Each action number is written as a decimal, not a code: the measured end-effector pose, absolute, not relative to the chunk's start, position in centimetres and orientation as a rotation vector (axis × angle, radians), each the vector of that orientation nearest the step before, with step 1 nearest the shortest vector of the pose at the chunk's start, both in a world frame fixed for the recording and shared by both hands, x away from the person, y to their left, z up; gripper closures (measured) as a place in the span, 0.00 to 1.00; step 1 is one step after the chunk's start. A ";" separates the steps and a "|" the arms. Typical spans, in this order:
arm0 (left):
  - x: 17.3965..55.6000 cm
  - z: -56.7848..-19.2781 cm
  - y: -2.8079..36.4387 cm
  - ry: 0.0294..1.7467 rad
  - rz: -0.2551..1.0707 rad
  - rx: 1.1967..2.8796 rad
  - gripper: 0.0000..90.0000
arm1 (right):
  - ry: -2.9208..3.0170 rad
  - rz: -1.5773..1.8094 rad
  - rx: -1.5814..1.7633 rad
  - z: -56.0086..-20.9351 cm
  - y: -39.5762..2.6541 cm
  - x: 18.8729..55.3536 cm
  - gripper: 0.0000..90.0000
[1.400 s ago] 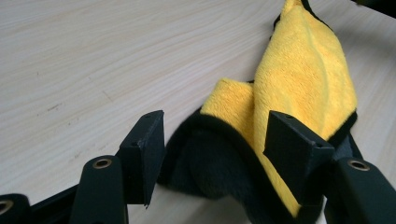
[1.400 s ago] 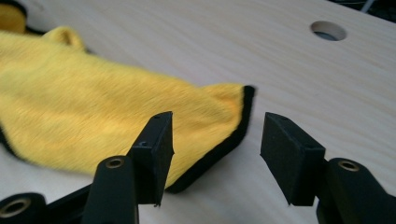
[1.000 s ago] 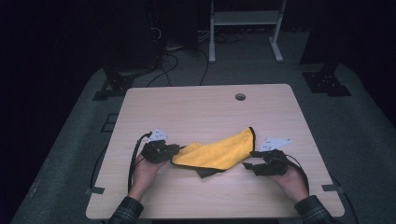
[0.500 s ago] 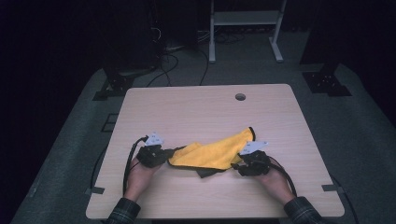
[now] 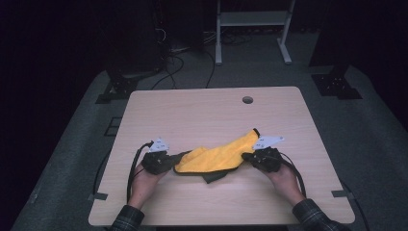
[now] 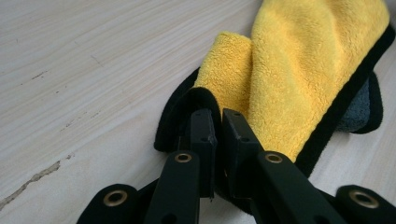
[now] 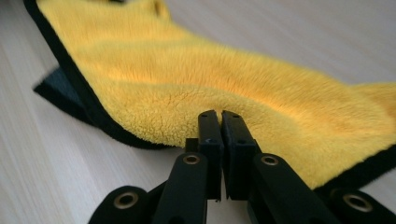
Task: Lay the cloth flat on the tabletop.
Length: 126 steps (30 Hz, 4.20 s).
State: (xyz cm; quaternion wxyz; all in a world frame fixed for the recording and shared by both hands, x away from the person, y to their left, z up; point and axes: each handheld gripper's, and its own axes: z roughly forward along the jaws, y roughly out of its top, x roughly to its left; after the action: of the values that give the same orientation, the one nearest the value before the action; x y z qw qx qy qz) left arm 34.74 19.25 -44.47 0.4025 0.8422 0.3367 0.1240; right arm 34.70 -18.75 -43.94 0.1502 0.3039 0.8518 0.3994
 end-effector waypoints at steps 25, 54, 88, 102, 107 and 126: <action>34.5 -44.3 19.4 0.844 0.309 2.104 0.92 | 2.298 1.395 0.843 -37.4 -17.2 38.1 0.96; 34.7 -44.7 19.3 0.840 0.314 2.124 0.91 | 2.417 1.226 0.970 -44.5 -18.1 40.8 0.51; 36.9 -44.5 18.4 0.860 0.327 2.123 0.93 | 2.434 1.203 0.926 -43.0 -19.5 39.1 0.86; 35.4 -39.6 21.5 0.850 0.361 1.859 0.94 | 2.285 1.320 0.953 -38.5 -24.3 37.2 0.89; 34.8 -38.4 21.0 0.795 0.350 1.838 0.94 | 2.249 1.338 0.942 -37.5 -25.5 36.1 0.91; 37.1 -30.4 21.0 0.728 0.510 1.671 0.94 | 1.997 1.443 0.885 -29.6 -28.7 35.6 0.91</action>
State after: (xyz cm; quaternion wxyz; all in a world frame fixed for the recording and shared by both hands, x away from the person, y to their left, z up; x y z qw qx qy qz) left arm 37.14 21.03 -30.35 0.5848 0.7161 0.3122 0.2184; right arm 35.64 -28.75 -29.58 0.2590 0.3264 0.7369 0.5323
